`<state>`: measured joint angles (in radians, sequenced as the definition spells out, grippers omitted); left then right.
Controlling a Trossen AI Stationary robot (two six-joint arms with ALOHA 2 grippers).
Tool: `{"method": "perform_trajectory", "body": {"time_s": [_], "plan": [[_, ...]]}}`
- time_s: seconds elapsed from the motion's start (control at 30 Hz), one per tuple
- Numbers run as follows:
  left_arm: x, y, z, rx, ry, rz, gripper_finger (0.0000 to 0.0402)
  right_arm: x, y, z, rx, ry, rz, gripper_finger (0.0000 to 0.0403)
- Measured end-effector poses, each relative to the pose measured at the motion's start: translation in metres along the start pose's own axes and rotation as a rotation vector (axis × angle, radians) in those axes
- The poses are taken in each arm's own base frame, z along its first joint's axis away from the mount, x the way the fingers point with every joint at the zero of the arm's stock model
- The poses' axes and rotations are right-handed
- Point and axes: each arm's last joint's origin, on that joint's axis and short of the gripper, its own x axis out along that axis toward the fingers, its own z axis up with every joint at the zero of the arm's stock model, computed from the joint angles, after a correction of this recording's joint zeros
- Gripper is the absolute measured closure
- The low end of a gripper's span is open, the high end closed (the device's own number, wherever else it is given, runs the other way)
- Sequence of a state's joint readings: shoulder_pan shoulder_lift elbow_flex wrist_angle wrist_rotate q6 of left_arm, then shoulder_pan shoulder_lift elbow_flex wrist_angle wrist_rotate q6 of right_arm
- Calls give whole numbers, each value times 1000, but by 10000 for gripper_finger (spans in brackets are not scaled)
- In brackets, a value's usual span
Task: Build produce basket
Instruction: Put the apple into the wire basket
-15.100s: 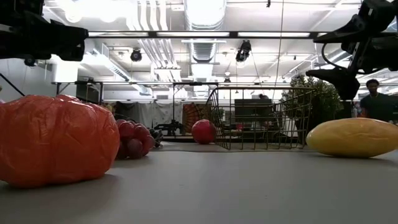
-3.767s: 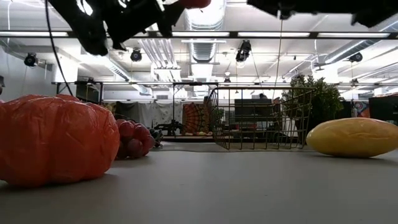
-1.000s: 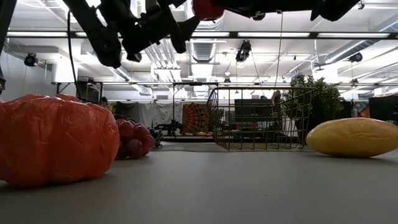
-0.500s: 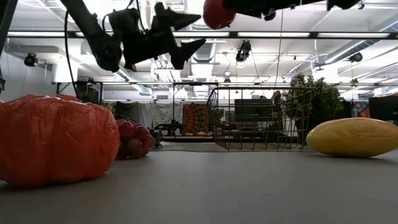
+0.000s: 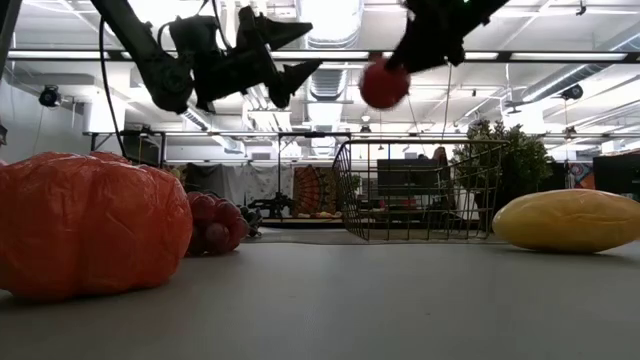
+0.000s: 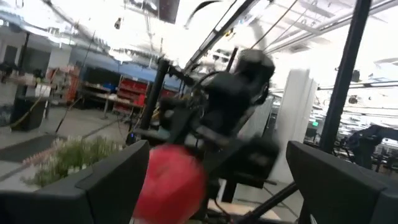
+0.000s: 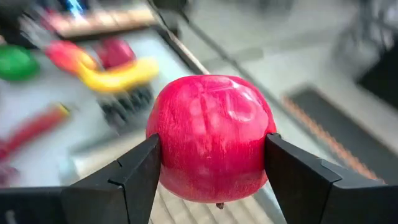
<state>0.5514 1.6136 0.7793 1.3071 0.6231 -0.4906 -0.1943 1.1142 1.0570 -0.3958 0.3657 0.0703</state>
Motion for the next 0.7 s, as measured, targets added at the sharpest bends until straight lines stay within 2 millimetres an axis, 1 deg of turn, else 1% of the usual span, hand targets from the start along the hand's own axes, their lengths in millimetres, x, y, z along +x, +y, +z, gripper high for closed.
{"method": "perform_trajectory", "body": {"time_s": [0.13,0.33,0.53,0.7], "plan": [[-1,-8,14,29,-34,-19,41,20,-13,10,31,224,-57,155],[-3,-25,36,82,-39,-140,41,55,-27,21,59,484,15,154],[-11,-46,64,158,-74,-232,41,93,-36,24,63,640,54,155],[-21,-64,89,227,-94,-301,41,122,-38,15,32,782,52,158]]}}
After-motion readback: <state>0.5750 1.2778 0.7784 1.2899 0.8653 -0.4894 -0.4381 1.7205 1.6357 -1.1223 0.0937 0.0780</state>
